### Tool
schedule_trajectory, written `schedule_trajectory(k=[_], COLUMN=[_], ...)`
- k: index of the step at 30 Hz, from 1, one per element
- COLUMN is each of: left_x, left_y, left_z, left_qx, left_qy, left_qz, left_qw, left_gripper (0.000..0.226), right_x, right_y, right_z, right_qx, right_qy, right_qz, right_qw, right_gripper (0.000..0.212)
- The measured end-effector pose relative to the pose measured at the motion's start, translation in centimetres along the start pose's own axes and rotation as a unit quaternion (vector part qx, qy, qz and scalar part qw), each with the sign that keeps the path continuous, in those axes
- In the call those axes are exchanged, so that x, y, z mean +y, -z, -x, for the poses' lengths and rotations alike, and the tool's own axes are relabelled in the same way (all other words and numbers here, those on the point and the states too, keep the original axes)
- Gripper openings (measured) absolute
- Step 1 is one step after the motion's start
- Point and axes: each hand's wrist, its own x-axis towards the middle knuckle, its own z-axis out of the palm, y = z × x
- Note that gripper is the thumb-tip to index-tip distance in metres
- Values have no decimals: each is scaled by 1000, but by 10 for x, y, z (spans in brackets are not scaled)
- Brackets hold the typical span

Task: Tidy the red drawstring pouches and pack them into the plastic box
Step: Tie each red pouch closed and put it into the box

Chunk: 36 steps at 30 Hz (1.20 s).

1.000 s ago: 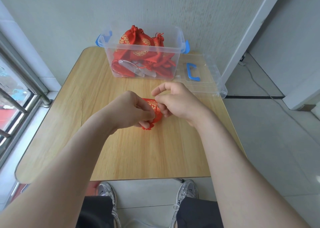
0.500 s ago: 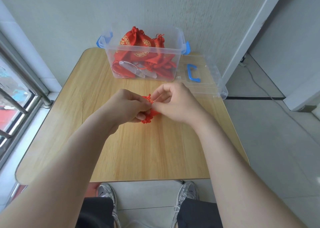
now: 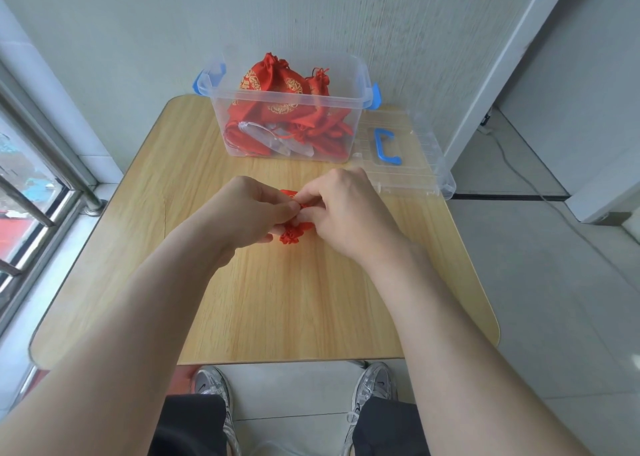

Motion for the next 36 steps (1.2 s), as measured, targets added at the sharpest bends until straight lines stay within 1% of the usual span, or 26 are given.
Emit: schedule_trajectory(k=[5, 8, 9, 11, 13, 17, 22, 25, 28, 30, 32, 35, 36], left_x=[-1, -1, -1, 1, 2, 4, 3, -1, -5, -7, -8, -8, -9], left_y=[-6, -8, -9, -10, -12, -15, -18, -21, -21, -20, -19, -18, -18], left_z=[-1, -2, -2, -1, 0, 6, 6, 2, -1, -3, -3, -3, -3], left_qx=[43, 82, 93, 110, 112, 107, 175, 183, 168, 150, 121, 93, 91], left_qy=[6, 28, 31, 32, 17, -60, -159, -186, -202, -205, -213, -222, -224], left_qz=[-1, 42, 62, 76, 62, 19, -83, -123, -142, -145, -156, -171, -176], left_qw=[999, 995, 993, 991, 992, 992, 968, 958, 954, 956, 957, 955, 954], left_gripper=[15, 6, 6, 20, 27, 18, 15, 21, 19, 16, 18, 22, 24], right_x=[1, 0, -1, -1, -2, -4, -4, -2, 3, 3, 4, 4, 5], right_y=[-4, -2, -1, 0, 0, 2, 7, 9, 10, 12, 15, 15, 15], right_z=[-3, -2, -2, -3, -2, -1, 0, 0, 0, 1, 2, 0, -1], right_qx=[-15, -16, -15, -17, -22, -20, -7, -12, -28, -42, -57, -89, -99], right_qy=[7, 9, 9, 3, -11, -39, -107, -144, -198, -231, -246, -274, -285], right_qz=[32, 54, 60, 67, 77, 86, 17, -26, -81, -140, -183, -214, -223], right_qw=[999, 998, 998, 998, 997, 995, 994, 989, 976, 962, 950, 933, 927], right_gripper=[17, 19, 19, 21, 24, 23, 19, 18, 14, 13, 15, 11, 16])
